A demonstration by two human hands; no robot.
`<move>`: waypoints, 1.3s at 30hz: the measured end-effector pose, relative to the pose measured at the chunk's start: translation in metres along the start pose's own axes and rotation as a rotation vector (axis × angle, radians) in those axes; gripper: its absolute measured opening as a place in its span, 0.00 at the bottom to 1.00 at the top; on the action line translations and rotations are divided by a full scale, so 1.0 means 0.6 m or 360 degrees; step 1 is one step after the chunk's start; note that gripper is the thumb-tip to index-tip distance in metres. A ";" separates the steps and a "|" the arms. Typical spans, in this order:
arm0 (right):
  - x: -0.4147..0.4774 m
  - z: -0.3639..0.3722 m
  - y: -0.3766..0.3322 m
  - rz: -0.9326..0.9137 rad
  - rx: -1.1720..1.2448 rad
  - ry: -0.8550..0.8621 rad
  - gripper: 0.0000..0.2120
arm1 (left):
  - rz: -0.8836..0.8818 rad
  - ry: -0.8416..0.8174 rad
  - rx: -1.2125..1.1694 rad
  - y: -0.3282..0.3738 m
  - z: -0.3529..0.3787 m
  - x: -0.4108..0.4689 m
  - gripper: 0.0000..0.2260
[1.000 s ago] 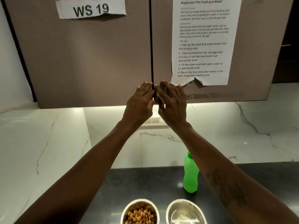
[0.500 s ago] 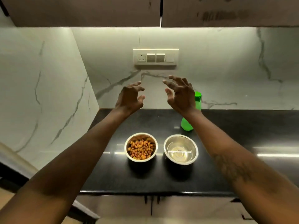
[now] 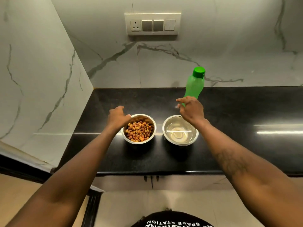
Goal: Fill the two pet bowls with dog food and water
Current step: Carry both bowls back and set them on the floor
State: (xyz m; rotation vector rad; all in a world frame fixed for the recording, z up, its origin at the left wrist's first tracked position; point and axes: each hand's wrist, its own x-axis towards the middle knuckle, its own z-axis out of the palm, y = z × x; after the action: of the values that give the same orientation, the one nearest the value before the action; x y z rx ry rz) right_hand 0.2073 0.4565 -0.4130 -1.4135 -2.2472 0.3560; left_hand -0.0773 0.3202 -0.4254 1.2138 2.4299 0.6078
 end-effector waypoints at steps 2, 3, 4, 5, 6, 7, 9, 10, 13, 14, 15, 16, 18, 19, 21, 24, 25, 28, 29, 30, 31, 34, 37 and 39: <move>-0.012 0.014 0.026 0.0098 0.0006 -0.0061 0.13 | -0.0180 -0.0090 0.0027 -0.015 0.018 -0.003 0.22; -0.017 0.021 0.038 0.0122 -0.0011 -0.0096 0.13 | -0.0251 -0.0130 0.0030 -0.016 0.024 -0.009 0.17; -0.023 0.026 0.049 0.0136 -0.0038 -0.0130 0.14 | -0.0305 -0.0168 0.0010 -0.013 0.028 -0.018 0.13; -0.028 0.031 0.059 0.0146 -0.0071 -0.0151 0.14 | -0.0344 -0.0205 -0.0031 -0.009 0.033 -0.025 0.10; -0.031 0.035 0.071 0.0168 -0.0102 -0.0165 0.15 | -0.0383 -0.0241 -0.0072 -0.008 0.039 -0.029 0.09; -0.034 0.038 0.082 0.0202 -0.0134 -0.0174 0.15 | -0.0417 -0.0262 -0.0105 -0.008 0.045 -0.031 0.09; -0.038 0.043 0.103 0.0281 -0.0198 -0.0207 0.16 | -0.0485 -0.0280 -0.0181 -0.016 0.054 -0.032 0.10; -0.040 0.045 0.112 0.0312 -0.0230 -0.0236 0.17 | -0.0530 -0.0289 -0.0242 -0.020 0.058 -0.033 0.11; -0.045 0.053 0.133 0.0370 -0.0289 -0.0359 0.16 | -0.0673 -0.0314 -0.0364 -0.028 0.069 -0.038 0.14; -0.046 0.056 0.137 0.0399 -0.0289 -0.0409 0.15 | -0.0693 -0.0323 -0.0392 -0.028 0.072 -0.042 0.15; -0.048 0.060 0.141 0.0434 -0.0287 -0.0466 0.14 | -0.0707 -0.0334 -0.0423 -0.029 0.075 -0.043 0.15; -0.051 0.065 0.145 0.0470 -0.0273 -0.0522 0.13 | -0.0719 -0.0352 -0.0457 -0.029 0.079 -0.044 0.16; -0.055 0.075 0.155 0.0542 -0.0188 -0.0600 0.14 | -0.0745 -0.0378 -0.0524 -0.030 0.085 -0.045 0.17; -0.057 0.080 0.159 0.0563 -0.0130 -0.0611 0.15 | -0.0753 -0.0388 -0.0570 -0.030 0.087 -0.045 0.17; -0.056 0.090 0.166 0.0558 -0.0051 -0.0614 0.16 | -0.0774 -0.0420 -0.0680 -0.027 0.089 -0.050 0.18; -0.051 0.095 0.165 0.0546 -0.0031 -0.0653 0.15 | -0.0798 -0.0401 -0.0821 -0.021 0.089 -0.065 0.17; -0.051 0.095 0.164 0.0552 -0.0026 -0.0665 0.15 | -0.0801 -0.0381 -0.0858 -0.021 0.090 -0.069 0.17; -0.053 0.093 0.162 0.0580 -0.0003 -0.0665 0.15 | -0.0811 -0.0323 -0.0914 -0.026 0.093 -0.080 0.16; -0.055 0.092 0.160 0.0578 0.0010 -0.0650 0.15 | -0.0815 -0.0303 -0.0943 -0.028 0.093 -0.084 0.16; -0.056 0.092 0.158 0.0572 0.0025 -0.0635 0.14 | -0.0819 -0.0291 -0.0969 -0.032 0.093 -0.087 0.16; -0.057 0.092 0.155 0.0563 0.0040 -0.0630 0.14 | -0.0826 -0.0275 -0.0992 -0.038 0.094 -0.091 0.16; -0.062 0.091 0.142 0.0527 0.0083 -0.0626 0.13 | -0.0836 -0.0224 -0.1056 -0.054 0.087 -0.107 0.16; -0.065 0.089 0.124 0.0465 0.0144 -0.0600 0.13 | -0.0830 -0.0187 -0.1112 -0.071 0.075 -0.129 0.14; -0.066 0.088 0.107 0.0384 0.0147 -0.0623 0.14 | -0.0834 -0.0121 -0.1172 -0.081 0.064 -0.147 0.14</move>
State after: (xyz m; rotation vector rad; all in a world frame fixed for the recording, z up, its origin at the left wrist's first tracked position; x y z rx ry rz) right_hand 0.2448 0.4504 -0.4966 -1.6870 -2.3171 0.8717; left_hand -0.0403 0.2304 -0.4727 0.2857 2.0199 1.1083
